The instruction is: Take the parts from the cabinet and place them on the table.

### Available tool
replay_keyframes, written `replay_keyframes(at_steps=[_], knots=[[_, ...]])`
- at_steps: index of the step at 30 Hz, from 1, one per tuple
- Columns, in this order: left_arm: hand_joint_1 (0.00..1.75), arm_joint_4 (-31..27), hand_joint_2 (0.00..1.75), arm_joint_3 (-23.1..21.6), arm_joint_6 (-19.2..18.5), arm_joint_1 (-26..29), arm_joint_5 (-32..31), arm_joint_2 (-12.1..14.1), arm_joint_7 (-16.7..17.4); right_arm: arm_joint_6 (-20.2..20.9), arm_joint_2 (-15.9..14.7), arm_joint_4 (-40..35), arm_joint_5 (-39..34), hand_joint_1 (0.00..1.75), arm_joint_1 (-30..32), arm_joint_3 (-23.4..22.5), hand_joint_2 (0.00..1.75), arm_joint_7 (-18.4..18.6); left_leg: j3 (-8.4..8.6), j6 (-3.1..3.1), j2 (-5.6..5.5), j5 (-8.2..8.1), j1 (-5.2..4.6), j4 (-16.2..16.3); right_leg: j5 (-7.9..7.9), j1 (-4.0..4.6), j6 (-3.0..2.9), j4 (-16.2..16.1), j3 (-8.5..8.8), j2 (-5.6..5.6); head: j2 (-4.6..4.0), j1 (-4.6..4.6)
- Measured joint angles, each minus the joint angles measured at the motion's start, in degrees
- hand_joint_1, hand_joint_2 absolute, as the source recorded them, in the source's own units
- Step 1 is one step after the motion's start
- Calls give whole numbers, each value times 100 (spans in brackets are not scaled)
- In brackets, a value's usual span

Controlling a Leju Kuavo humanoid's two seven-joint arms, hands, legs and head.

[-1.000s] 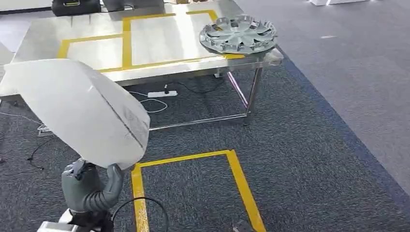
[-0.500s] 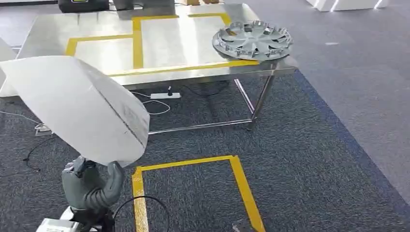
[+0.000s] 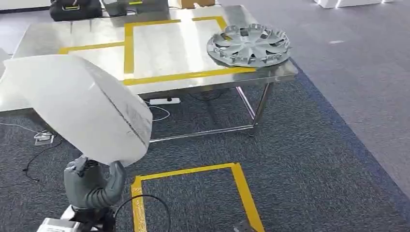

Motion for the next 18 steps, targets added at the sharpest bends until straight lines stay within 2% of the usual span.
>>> replay_keyframes(at_steps=[1, 2, 3, 4, 5, 6, 7, 8, 9, 10, 11, 12, 13, 15, 16, 17, 18], knots=[[175, 0, 175, 0, 0, 1, 0, 4, 0, 0, 0, 0, 0, 0, 11, 0, 0, 2, -160, -17, 0, -186, 8, 140, -61, 0, 1, 0, 73, 3, 0, 2], [175, 0, 175, 0, -2, 1, 0, 4, 0, 0, 0, 0, 0, 0, 20, 0, 0, 2, -239, -24, 1, -222, 15, 98, -126, -1, 6, 0, 163, 9, 0, 2], [175, 0, 175, 0, 0, 4, 0, 4, 0, 0, 0, 0, 0, 0, 21, 0, 0, 2, -233, -23, 2, -100, 21, -93, -192, -1, 9, -1, 259, 19, 0, 2], [175, 0, 175, 0, 0, 2, 0, 7, 0, 0, 0, 0, 0, 0, 18, 0, 0, 2, -166, -14, 2, 180, 23, -452, -265, -1, 16, -2, 365, 27, 0, 0], [175, 0, 175, 0, 0, 2, 0, 7, 0, 0, 0, 0, 0, 0, 14, 0, 0, 2, -68, 11, 3, 618, 22, -929, -347, -4, 52, -5, 476, 31, 0, 0], [175, 0, 175, 0, 0, 5, 0, 7, 0, 0, 0, 0, 0, 0, 21, 0, 0, 2, -24, 35, 10, 1098, 22, -1313, -420, -5, 80, -20, 441, 27, 0, -2], [175, 11, 175, 0, 0, 11, 0, 11, 0, 0, 0, 2, -2, 0, 13, -2, 0, 2, -56, 57, 27, 851, -28, -1264, -478, 14, 117, 8, 596, 44, 0, 18], [175, 11, 175, 0, -2, 15, 0, 9, 0, 2, -2, 2, -2, 0, -7, -4, 0, 6, -17, 109, 25, 817, -35, -1266, -532, 20, 156, 0, 554, 32, 0, -3], [175, 11, 175, 2, 0, 24, 0, 9, 2, 2, -2, 2, -2, 0, 1, -4, 0, 9, -2, 147, 19, 916, -33, -1278, -558, 20, 188, -9, 601, 22, 0, 2], [175, 11, 175, 2, 0, 13, 0, 2, 2, 2, -2, 2, -2, 0, -1, -4, 0, 2, 21, 194, 20, 877, -36, -1288, -524, 20, 226, 27, 682, 19, 0, -7], [175, 11, 175, 0, 0, 4, 0, -9, 2, 2, -2, 2, -2, 0, -17, -4, 0, 4, 135, 235, 9, 871, -11, -1319, -552, 14, 247, 70, 670, 15, 0, -2], [175, 11, 175, 2, 0, 3, 0, -9, 2, 4, -2, 0, -2, 0, -25, -4, 0, 0, 206, 271, 16, 843, -9, -1358, -582, 12, 260, 219, 608, 9, 0, 17], [175, 11, 175, 0, -2, -3, 0, -11, 0, 7, -2, 0, -2, 0, -51, -4, 0, -7, 251, 305, 18, 811, -9, -1372, -628, 10, 272, 545, 412, 7, -2, 50], [175, 11, 175, 0, -2, 1, 2, -13, 2, 17, -2, 0, -7, 0, -56, -7, 0, -7, 300, 335, 17, 728, -25, -1375, -898, 10, 295, 1318, -169, 8, 0, 72], [175, 11, 175, 0, -2, 3, 2, -13, 2, 24, -2, 2, -7, 0, -48, -11, 0, -4, 344, 343, 12, 673, -34, -1375, -1043, 12, 297, 1554, -415, 8, 0, 83], [175, 11, 175, -2, -2, 4, 2, -13, 2, 26, -2, 2, -7, 0, -25, -22, 0, 7, 408, 347, -3, 616, -43, -1374, -1058, 12, 296, 1592, -568, 8, 0, 94], [175, 11, 175, -2, -2, 5, 2, -13, 2, 26, -2, 2, -7, 0, -8, -37, 0, 9, 489, 344, -18, 554, -51, -1375, -937, 14, 280, 1436, -618, 8, 0, 96]])
